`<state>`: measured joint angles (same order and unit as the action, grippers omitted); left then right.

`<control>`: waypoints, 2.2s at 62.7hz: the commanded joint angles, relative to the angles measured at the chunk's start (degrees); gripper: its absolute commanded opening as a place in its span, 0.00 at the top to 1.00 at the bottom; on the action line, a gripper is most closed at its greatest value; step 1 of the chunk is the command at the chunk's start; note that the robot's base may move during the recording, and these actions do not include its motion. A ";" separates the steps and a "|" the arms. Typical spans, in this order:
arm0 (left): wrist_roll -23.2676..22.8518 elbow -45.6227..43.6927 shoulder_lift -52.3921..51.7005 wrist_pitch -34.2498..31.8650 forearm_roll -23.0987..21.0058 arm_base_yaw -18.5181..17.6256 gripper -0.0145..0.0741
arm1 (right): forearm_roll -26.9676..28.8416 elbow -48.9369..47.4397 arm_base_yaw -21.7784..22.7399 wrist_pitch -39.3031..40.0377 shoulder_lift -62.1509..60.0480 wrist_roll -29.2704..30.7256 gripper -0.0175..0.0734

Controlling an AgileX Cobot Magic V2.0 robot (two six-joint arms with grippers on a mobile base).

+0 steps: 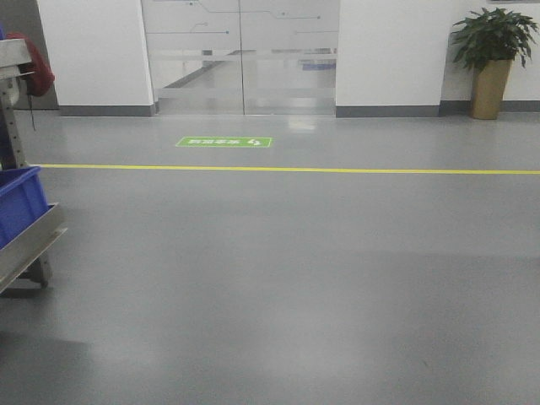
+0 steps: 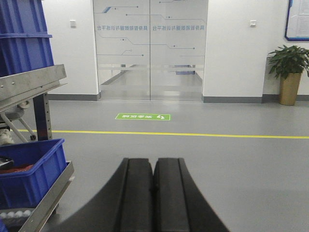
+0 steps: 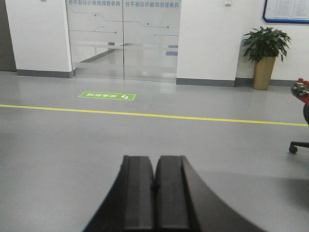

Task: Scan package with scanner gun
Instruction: 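Drive the base forward along the aisle toward the red table, then turn the base and approach the table with the cardboard box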

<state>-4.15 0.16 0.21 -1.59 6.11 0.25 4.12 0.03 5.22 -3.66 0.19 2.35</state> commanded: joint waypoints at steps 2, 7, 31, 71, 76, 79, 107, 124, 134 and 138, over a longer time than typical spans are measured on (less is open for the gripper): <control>0.13 -0.16 -0.21 -0.78 -0.25 0.05 0.96 | 0.00 -0.03 -0.10 1.16 -0.19 0.20 0.99; 0.13 -0.16 -0.21 -0.78 -0.25 0.05 0.96 | 0.00 -0.03 -0.10 1.16 -0.19 0.20 0.99; 0.13 -0.16 -0.21 -0.78 -0.25 0.05 0.96 | 0.00 -0.03 -0.10 1.16 -0.19 0.20 0.99; 0.13 -0.16 -0.21 -0.78 -0.25 0.05 0.96 | 0.00 -0.03 -0.10 1.16 -0.19 0.20 0.99; 0.13 -0.16 -0.21 -0.78 -0.25 0.05 0.96 | 0.00 -0.03 -0.10 1.16 -0.19 0.20 0.99; 0.13 -0.16 -0.21 -0.78 -0.25 0.05 0.96 | 0.00 -0.03 -0.10 1.16 -0.19 0.20 0.99; 0.13 -0.16 -0.21 -0.78 -0.25 0.05 0.96 | 0.00 -0.03 -0.10 1.16 -0.19 0.20 0.99; 0.13 -0.16 -0.21 -0.78 -0.25 0.05 0.96 | 0.00 -0.03 -0.10 1.16 -0.19 0.20 0.99; 0.13 -0.16 -0.21 -0.78 -0.25 0.05 0.96 | 0.00 -0.03 -0.10 1.16 -0.19 0.20 0.99; 0.13 -0.16 -0.21 -0.78 -0.25 0.05 0.96 | 0.00 -0.03 -0.10 1.16 -0.19 0.20 0.99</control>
<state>-4.15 0.16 0.21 -1.59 6.11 0.25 4.12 0.03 5.22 -3.66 0.19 2.35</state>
